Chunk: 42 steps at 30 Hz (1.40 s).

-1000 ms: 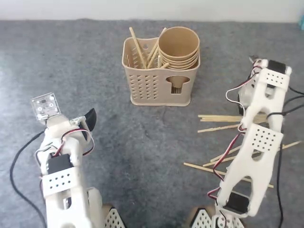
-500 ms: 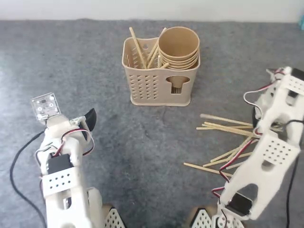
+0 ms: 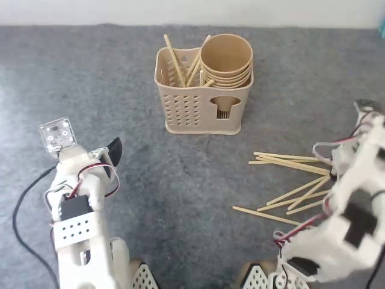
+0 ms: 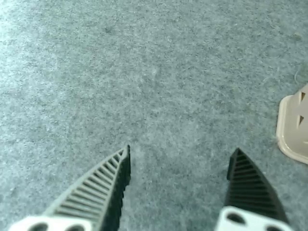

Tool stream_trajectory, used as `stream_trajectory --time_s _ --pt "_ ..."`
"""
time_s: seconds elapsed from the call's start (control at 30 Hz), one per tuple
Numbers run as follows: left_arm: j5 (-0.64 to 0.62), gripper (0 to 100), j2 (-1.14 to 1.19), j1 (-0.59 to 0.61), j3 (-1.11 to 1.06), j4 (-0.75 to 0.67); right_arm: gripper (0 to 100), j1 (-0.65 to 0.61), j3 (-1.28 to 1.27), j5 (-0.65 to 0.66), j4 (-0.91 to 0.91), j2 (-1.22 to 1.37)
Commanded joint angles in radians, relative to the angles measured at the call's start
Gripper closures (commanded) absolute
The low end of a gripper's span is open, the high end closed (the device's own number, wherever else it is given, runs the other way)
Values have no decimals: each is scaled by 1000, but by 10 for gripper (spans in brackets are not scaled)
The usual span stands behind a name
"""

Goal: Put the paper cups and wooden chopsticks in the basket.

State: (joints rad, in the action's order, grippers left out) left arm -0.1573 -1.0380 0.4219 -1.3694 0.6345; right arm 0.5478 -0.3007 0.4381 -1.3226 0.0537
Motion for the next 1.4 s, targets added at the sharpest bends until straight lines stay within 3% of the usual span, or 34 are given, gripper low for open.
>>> stream_trajectory --time_s 0.0,0.23,0.63,0.9,1.2,1.37 --pt "6 692 8 5 8 -25 986 -10 -176 20 137 -240" --pt "6 692 2 5 8 -5 896 -15 -281 169 166 -337" --pt "6 692 2 5 8 -5 663 -113 -284 741 205 -337" --pt "6 692 6 6 8 -8 666 -165 -282 921 302 -229" --pt "6 692 6 5 8 -9 667 -228 -196 928 321 7" --pt "6 692 6 5 8 -11 804 -239 -94 930 321 147"
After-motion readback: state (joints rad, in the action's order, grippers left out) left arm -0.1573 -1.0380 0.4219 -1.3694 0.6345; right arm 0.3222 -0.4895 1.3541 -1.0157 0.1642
